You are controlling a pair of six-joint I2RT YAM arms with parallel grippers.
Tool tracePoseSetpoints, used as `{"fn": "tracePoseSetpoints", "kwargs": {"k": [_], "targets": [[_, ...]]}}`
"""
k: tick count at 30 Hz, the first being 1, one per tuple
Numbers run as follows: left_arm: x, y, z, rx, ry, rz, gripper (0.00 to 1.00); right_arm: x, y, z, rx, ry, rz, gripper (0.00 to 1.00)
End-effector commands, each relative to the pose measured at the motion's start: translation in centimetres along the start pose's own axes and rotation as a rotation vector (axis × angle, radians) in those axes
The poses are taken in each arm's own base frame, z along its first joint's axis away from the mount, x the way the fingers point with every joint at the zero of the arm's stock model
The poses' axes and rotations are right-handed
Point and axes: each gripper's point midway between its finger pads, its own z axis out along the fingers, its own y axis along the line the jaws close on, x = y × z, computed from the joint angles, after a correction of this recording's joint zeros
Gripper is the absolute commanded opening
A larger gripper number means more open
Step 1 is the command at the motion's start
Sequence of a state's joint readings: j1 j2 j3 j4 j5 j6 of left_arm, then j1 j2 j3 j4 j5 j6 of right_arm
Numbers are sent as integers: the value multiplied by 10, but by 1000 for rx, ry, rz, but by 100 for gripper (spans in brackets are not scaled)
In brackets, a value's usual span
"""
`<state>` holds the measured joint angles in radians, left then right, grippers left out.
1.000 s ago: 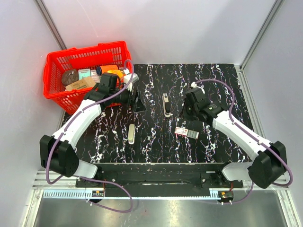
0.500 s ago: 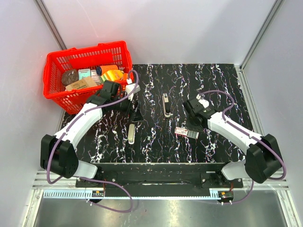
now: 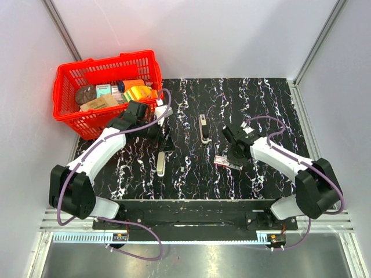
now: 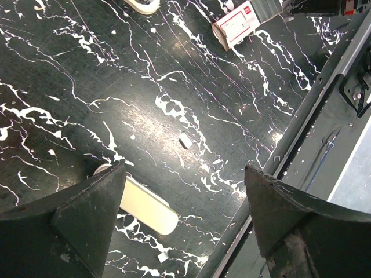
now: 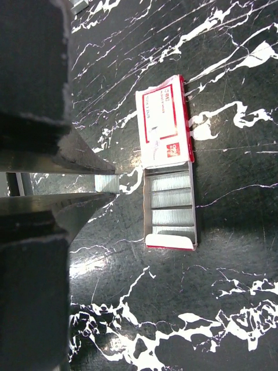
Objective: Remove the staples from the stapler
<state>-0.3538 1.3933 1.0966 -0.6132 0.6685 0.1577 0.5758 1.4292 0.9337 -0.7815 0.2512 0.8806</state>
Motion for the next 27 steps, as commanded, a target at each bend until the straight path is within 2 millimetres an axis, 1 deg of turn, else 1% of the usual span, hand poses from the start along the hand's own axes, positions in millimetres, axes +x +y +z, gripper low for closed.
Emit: {"fn": "tracePoseSetpoints", "kwargs": {"k": [1,7,13,18,27], "targets": [[-7,-7,-5,-1,-30,58,88,-4,-2,3,21,-34,4,0],[-8,-11,-3,0,-27,68,88,-5,0,10,29,-36,-25,0],[-8,-15,-3,12,-32,87,89,-14,2,16,55,-53,-58,0],[-7,-15,-3,6,-29,92,89,-16,3,22,76,-55,-81,0],[-7,-16,-2,10,-27,96,89,-20,4,26,73,-63,-89,0]]}}
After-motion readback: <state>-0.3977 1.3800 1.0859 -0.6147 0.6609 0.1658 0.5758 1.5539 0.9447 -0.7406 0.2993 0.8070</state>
